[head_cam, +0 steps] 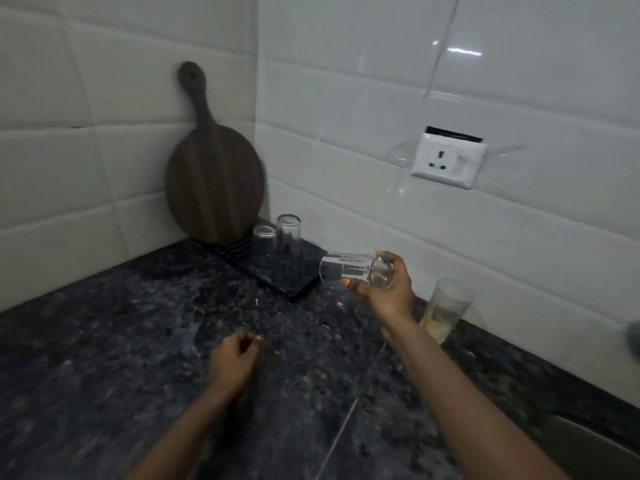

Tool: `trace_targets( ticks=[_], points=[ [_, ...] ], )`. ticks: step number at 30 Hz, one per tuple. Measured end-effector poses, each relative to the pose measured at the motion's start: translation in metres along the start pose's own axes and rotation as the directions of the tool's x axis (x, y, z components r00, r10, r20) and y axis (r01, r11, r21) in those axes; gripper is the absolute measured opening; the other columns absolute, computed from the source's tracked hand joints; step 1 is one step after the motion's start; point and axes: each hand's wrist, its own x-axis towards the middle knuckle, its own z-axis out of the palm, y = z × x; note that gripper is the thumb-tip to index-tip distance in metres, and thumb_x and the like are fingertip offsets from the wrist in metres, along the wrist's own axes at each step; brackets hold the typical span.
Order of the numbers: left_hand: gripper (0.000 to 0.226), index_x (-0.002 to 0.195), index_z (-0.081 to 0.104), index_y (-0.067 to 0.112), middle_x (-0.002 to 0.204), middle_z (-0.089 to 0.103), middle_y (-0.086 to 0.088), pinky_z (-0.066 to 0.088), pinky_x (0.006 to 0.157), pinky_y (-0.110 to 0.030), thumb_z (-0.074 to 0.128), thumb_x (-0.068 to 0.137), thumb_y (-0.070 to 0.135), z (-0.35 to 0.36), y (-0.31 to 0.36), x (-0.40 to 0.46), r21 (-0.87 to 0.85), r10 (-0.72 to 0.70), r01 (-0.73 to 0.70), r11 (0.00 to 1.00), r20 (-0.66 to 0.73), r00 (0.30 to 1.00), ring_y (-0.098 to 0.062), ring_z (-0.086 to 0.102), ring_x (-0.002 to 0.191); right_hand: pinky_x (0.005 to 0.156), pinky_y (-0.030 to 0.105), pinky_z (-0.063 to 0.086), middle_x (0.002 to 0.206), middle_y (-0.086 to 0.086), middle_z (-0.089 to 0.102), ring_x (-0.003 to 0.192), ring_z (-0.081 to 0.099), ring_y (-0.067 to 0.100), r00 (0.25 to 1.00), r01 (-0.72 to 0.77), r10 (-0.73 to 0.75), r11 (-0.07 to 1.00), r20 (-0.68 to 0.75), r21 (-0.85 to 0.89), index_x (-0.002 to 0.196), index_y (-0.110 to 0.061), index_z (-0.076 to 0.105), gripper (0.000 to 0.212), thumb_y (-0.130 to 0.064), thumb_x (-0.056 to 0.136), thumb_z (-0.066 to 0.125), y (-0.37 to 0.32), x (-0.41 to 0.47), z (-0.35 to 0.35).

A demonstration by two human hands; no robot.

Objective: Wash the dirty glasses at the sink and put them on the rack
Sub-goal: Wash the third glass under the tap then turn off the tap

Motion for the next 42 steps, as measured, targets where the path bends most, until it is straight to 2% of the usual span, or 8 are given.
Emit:
trace_targets(
  ticks=[3, 6, 9, 12, 14, 21, 36, 42],
  points=[
    [0.019, 0.078, 0.063, 0.007, 0.076, 0.065, -0.013, 0.039, 0.061, -0.031, 0.056, 0.089, 0.021, -0.015, -0.025, 0.026, 0.132, 0.097, -0.081, 0.988, -0.118, 0.988, -0.028, 0.059, 0.072, 0.080, 0.036, 0.057, 0.098, -0.004, 0.056, 0.088, 0.059, 0.019, 0.999, 0.024, -0.021, 0.993, 0.029, -0.116, 0.117, -0.021, 0.046, 0.071, -0.004, 0.059, 0.085, 0.000, 0.023, 0.048],
    [0.023, 0.079, 0.063, 0.006, 0.082, 0.064, -0.013, 0.045, 0.070, -0.036, 0.053, 0.088, 0.024, -0.010, -0.043, 0.049, 0.213, 0.184, -0.159, 0.964, -0.104, 0.977, -0.032, 0.060, 0.080, 0.087, 0.040, 0.053, 0.109, 0.007, 0.059, 0.096, 0.059, 0.026, 0.999, 0.044, -0.040, 0.958, 0.019, -0.284, 0.119, -0.013, 0.040, 0.076, -0.008, 0.058, 0.086, 0.006, 0.043, 0.079],
    [0.049, 0.094, 0.064, 0.006, 0.098, 0.065, -0.013, 0.047, 0.086, -0.039, 0.038, 0.083, 0.045, 0.007, -0.046, 0.067, 0.279, 0.293, -0.268, 0.922, -0.052, 0.955, -0.033, 0.060, 0.096, 0.086, 0.038, 0.052, 0.115, 0.013, 0.059, 0.099, 0.058, 0.028, 0.997, 0.079, -0.081, 0.921, 0.012, -0.382, 0.116, -0.010, 0.043, 0.072, -0.006, 0.058, 0.085, 0.013, 0.064, 0.099],
    [0.093, 0.129, 0.049, 0.014, 0.145, 0.040, -0.009, 0.010, 0.116, -0.045, 0.018, 0.070, 0.078, 0.020, -0.044, 0.075, 0.292, 0.250, -0.255, 0.922, 0.053, 0.967, -0.028, 0.029, 0.139, 0.080, 0.028, 0.046, 0.118, 0.015, 0.056, 0.099, 0.056, 0.027, 0.995, 0.100, -0.100, 0.876, 0.025, -0.472, 0.119, -0.011, 0.048, 0.069, -0.003, 0.060, 0.083, 0.017, 0.087, 0.110],
    [0.111, 0.137, 0.039, 0.018, 0.155, 0.021, -0.004, -0.009, 0.113, -0.041, 0.001, 0.061, 0.090, 0.025, -0.045, 0.075, 0.291, 0.267, -0.268, 0.918, 0.047, 0.963, -0.023, 0.007, 0.146, 0.080, 0.025, 0.042, 0.122, 0.015, 0.051, 0.103, 0.054, 0.028, 0.996, 0.087, -0.075, 0.847, 0.045, -0.525, 0.123, -0.015, 0.050, 0.067, -0.004, 0.064, 0.081, 0.019, 0.102, 0.114],
    [0.100, 0.135, 0.040, 0.018, 0.153, 0.028, -0.004, -0.007, 0.115, -0.039, 0.009, 0.069, 0.086, 0.030, -0.046, 0.074, 0.248, 0.303, -0.288, 0.925, -0.025, 0.953, -0.020, 0.008, 0.146, 0.091, 0.025, 0.040, 0.130, 0.012, 0.050, 0.114, 0.051, 0.027, 0.995, 0.047, 0.014, 0.793, 0.095, -0.607, 0.128, -0.019, 0.049, 0.067, -0.007, 0.069, 0.079, 0.035, 0.149, 0.128],
    [0.087, 0.128, 0.049, 0.012, 0.140, 0.049, -0.005, 0.007, 0.117, -0.040, 0.016, 0.080, 0.077, 0.037, -0.052, 0.078, 0.263, 0.349, -0.324, 0.909, -0.053, 0.936, -0.014, 0.022, 0.140, 0.108, 0.029, 0.031, 0.144, 0.009, 0.044, 0.133, 0.040, 0.026, 0.948, 0.162, 0.109, 0.645, 0.300, -0.746, 0.144, -0.013, 0.031, 0.098, -0.019, 0.063, 0.085, 0.043, 0.184, 0.148],
    [0.088, 0.126, 0.052, 0.010, 0.137, 0.053, -0.006, 0.012, 0.115, -0.037, 0.014, 0.081, 0.075, 0.031, -0.049, 0.076, 0.246, 0.335, -0.327, 0.913, 0.010, 0.942, -0.022, 0.035, 0.138, 0.095, 0.034, 0.040, 0.128, 0.021, 0.048, 0.116, 0.049, 0.034, 0.969, 0.174, 0.035, 0.612, 0.246, -0.771, 0.128, -0.002, 0.046, 0.067, -0.016, 0.071, 0.079, 0.038, 0.157, 0.128]
  ],
)
